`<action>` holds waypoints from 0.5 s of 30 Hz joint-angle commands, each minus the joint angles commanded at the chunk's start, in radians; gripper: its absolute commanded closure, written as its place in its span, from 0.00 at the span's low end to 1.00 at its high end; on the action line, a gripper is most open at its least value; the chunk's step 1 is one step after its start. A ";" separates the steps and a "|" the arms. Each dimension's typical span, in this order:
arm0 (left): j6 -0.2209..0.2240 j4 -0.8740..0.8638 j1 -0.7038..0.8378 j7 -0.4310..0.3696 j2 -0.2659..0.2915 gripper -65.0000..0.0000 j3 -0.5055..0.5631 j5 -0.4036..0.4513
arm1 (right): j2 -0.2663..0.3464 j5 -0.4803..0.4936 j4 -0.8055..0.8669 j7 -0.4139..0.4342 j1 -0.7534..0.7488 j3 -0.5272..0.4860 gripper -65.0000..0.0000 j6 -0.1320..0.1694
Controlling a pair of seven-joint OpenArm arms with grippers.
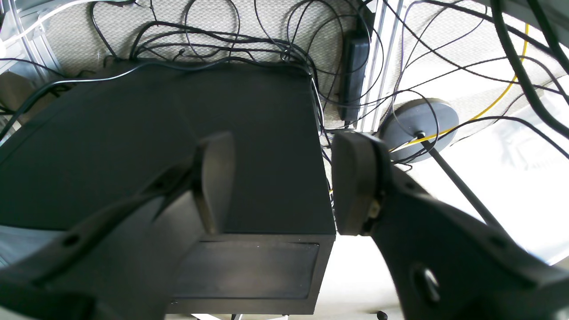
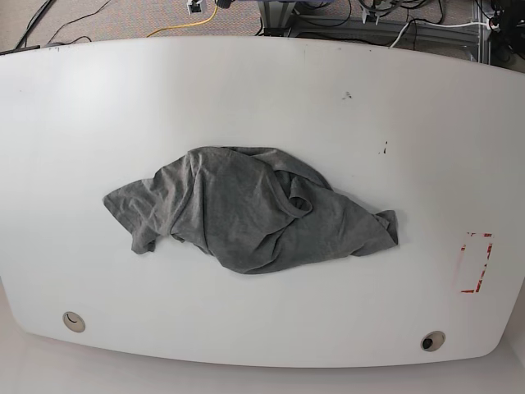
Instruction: Layout the t-shirt on the table in an organized manner, then fold the t-shirt properly
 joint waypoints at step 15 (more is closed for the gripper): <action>0.006 -0.018 -0.002 -0.004 -0.007 0.50 0.003 0.000 | -0.048 -0.019 -0.022 -0.048 0.025 -0.022 0.99 0.075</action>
